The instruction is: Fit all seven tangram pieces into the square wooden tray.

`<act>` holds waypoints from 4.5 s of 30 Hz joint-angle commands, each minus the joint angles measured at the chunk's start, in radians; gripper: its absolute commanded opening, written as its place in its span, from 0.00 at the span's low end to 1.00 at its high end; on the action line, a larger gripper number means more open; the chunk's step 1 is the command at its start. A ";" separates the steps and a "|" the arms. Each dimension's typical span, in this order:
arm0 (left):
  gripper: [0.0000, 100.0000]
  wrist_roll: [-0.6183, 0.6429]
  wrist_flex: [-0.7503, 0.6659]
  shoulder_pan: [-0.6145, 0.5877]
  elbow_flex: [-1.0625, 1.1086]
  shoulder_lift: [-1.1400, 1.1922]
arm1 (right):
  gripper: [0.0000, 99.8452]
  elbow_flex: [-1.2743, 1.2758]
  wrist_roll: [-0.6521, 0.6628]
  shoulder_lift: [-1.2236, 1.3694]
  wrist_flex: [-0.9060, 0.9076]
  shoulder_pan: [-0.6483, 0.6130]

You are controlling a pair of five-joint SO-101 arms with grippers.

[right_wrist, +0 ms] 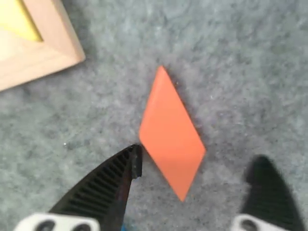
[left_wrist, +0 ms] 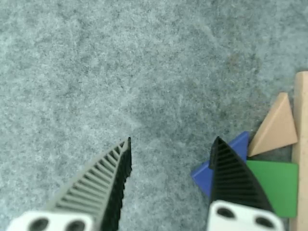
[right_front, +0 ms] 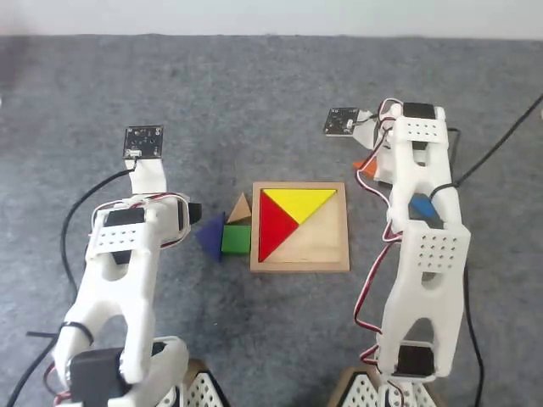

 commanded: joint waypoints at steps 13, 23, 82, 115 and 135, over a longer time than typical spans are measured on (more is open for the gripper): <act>0.26 0.006 0.006 -0.006 -0.016 -0.006 | 0.01 -0.035 -0.072 -0.067 0.134 -0.033; 0.26 0.006 0.006 -0.006 -0.016 -0.006 | 0.38 -0.035 -0.249 -0.150 0.136 -0.056; 0.26 0.006 0.006 -0.003 -0.016 -0.011 | 0.01 0.020 -0.600 -0.240 0.420 -0.186; 0.26 0.006 0.009 0.002 -0.012 -0.014 | 0.01 0.585 -1.088 -0.555 0.160 -0.585; 0.26 0.006 0.031 0.003 -0.015 -0.014 | 0.27 0.499 -1.049 -0.418 0.150 -0.552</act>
